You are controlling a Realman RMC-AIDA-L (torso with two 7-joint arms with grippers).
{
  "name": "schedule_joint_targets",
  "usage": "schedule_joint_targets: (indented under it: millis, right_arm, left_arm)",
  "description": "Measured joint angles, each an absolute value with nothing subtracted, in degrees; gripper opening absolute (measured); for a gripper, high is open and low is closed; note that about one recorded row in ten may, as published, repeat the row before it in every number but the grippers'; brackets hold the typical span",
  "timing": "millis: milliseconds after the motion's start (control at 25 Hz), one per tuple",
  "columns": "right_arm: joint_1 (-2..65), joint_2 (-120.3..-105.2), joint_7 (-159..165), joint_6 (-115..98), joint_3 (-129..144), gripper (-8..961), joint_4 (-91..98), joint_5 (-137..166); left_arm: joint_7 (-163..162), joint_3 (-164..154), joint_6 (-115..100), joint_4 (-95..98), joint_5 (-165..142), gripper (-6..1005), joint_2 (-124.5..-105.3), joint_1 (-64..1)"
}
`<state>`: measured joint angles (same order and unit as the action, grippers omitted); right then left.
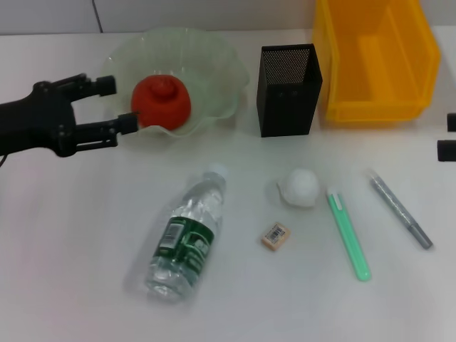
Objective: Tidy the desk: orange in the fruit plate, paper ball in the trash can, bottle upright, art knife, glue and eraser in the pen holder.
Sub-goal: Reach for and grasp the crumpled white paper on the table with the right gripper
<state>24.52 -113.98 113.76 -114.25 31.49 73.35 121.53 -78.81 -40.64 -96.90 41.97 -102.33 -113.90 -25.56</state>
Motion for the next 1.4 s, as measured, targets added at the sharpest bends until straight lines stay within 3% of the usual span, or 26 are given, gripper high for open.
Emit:
schedule_joint_targets:
  millis: [80,320,480,880,1400]
  right_arm:
    - [26.8,-114.18,124.3,-115.5,39.7,837,85.4,126.7]
    - [32.7,-115.36,133.4,-115.4,53.5,837,92.2,135.3]
    - [38.3,-119.13,135.1,-109.7,60.6,836,85.6,144.7]
    - [43.4,-119.14,137.5,-92.4,73.5,836,67.5,146.9]
    - [44.5,-119.47,137.3,-83.0,80.4,835,59.4,144.9]
  left_arm:
    - [-78.8,-40.7,-95.4,41.8,-102.7,843,-113.58,-24.0]
    - [-79.0,-40.8,-94.6,41.0,-104.0,843,-113.55,-23.6]
    - [-79.3,-40.8,-94.5,40.8,-104.3,843,-113.93,-23.6]
    - [-79.5,-41.2,-94.4,40.5,-104.5,842,-114.36,-23.8]
    - [-79.0,-41.2,-94.4,40.2,-105.7,842,-114.64,-23.6]
